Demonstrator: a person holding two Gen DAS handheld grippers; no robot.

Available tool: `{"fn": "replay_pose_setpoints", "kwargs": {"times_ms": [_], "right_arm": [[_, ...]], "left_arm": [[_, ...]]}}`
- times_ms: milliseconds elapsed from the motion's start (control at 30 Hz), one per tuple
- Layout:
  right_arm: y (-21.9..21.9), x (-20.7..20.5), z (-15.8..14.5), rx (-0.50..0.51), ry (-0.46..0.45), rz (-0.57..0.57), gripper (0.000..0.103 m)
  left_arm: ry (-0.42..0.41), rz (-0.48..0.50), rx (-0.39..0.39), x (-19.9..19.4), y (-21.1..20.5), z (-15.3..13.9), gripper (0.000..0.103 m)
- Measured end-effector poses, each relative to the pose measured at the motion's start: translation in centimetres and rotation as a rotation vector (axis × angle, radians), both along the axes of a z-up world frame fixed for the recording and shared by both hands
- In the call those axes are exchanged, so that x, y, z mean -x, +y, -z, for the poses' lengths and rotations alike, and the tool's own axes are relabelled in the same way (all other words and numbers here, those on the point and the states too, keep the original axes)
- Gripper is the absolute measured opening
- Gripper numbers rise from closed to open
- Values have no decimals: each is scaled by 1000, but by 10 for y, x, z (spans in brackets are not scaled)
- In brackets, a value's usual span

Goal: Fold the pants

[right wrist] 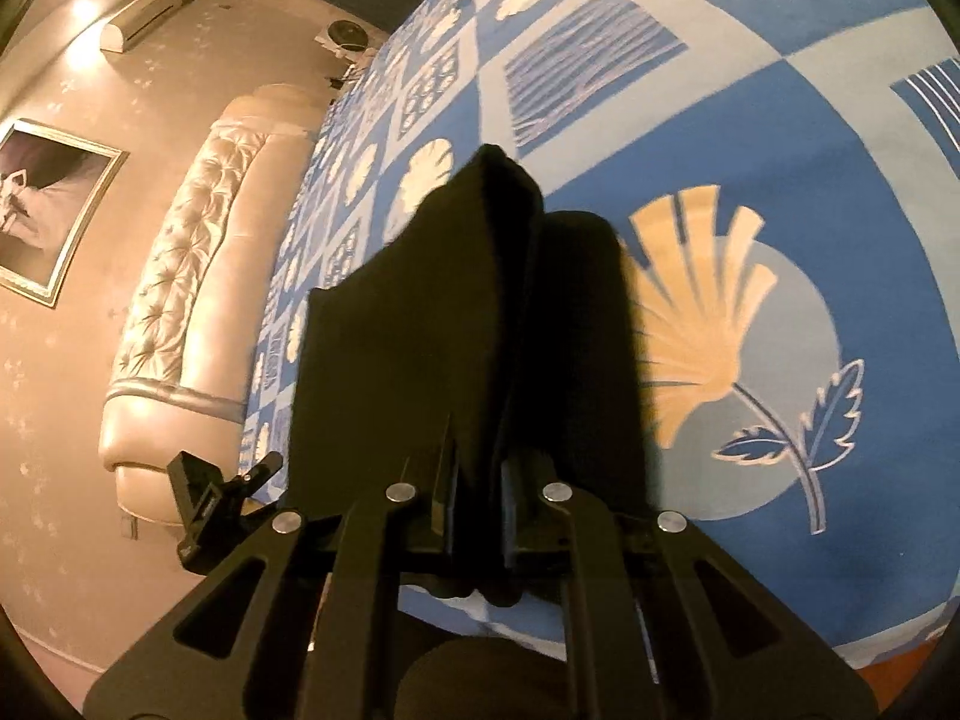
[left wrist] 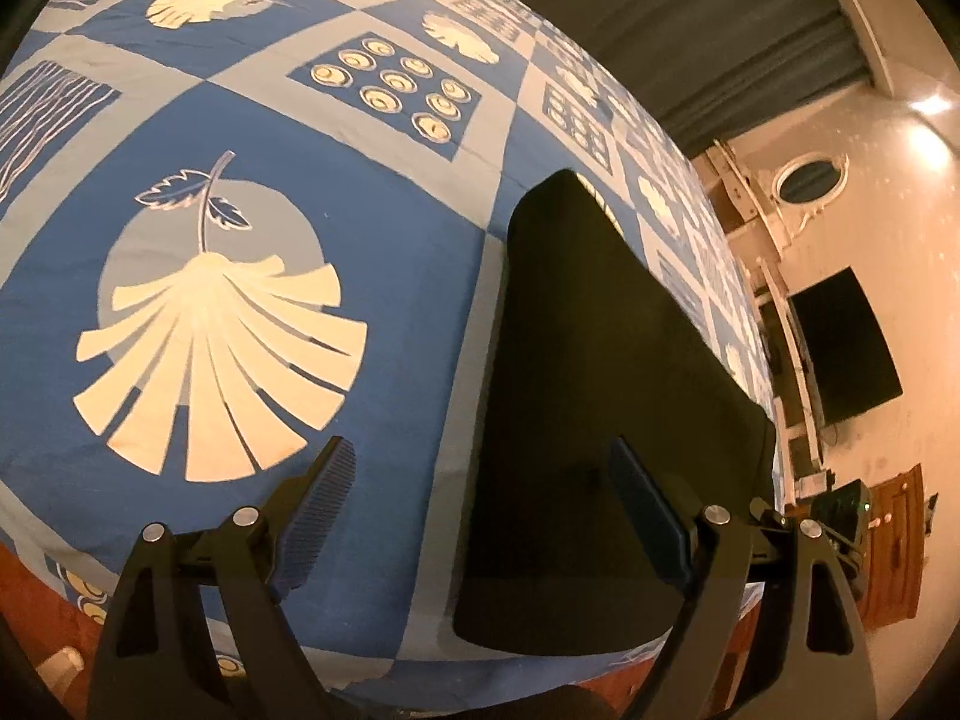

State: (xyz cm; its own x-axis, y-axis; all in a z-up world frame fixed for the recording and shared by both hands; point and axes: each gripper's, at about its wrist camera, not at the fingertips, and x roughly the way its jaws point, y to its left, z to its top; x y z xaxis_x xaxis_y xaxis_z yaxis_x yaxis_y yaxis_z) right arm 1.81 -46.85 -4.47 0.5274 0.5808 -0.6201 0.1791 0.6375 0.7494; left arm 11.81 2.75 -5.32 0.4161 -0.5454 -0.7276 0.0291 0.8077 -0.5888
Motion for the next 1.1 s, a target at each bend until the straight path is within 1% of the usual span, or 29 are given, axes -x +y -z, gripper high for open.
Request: {"fn": "replay_pose_setpoints", "kwargs": {"times_ms": [167, 233, 267, 333, 367, 400, 433, 467, 533, 600, 700, 767, 833, 900, 1033, 1067, 1100], "right_arm": [[-2, -4, 15, 0, 28, -1, 10], [-5, -3, 19, -29, 29, 1, 11], [-6, -1, 19, -38, 23, 7, 13], [-12, 5, 13, -78, -2, 30, 27], [-18, 7, 10, -102, -19, 45, 45], [-22, 9, 7, -124, -34, 63, 59], [-30, 15, 3, -133, -39, 102, 85], [-35, 18, 2, -126, -35, 120, 91], [-42, 23, 6, -128, -17, 124, 91], [-46, 26, 15, -149, 13, 129, 91], [-45, 23, 33, -245, 45, 119, 91], [-40, 17, 40, -272, 59, 101, 91], [-34, 13, 41, -255, 61, 68, 91], [-24, 8, 40, -255, 58, 16, 91], [-15, 5, 41, -219, 68, -29, 91], [-14, 4, 41, -216, 68, -33, 91], [-14, 3, 41, -213, 68, -35, 91]], "left_arm": [[44, 38, -55, -4, -8, 12, 85], [45, 37, -54, -5, -7, 13, 85], [46, 39, -53, -5, -7, 13, 85], [45, 35, -53, -4, -6, 12, 85], [41, 26, -46, -3, -4, 11, 85], [38, 22, -36, -2, -2, 9, 85], [33, 20, -25, -2, 1, 7, 85], [26, 18, -19, 0, 4, 5, 85], [8, 17, -15, 2, 11, 1, 85], [9, 28, 21, 3, 15, 1, 85], [59, 52, 95, 1, 16, 10, 85], [111, 70, 123, 0, 13, 18, 85], [131, 72, 133, 0, 10, 21, 85], [126, 86, 139, 1, 8, 20, 85], [139, 145, 169, 4, -4, 21, 85], [140, 162, 166, 5, -8, 21, 85], [130, 176, 148, 7, -13, 19, 85]]}}
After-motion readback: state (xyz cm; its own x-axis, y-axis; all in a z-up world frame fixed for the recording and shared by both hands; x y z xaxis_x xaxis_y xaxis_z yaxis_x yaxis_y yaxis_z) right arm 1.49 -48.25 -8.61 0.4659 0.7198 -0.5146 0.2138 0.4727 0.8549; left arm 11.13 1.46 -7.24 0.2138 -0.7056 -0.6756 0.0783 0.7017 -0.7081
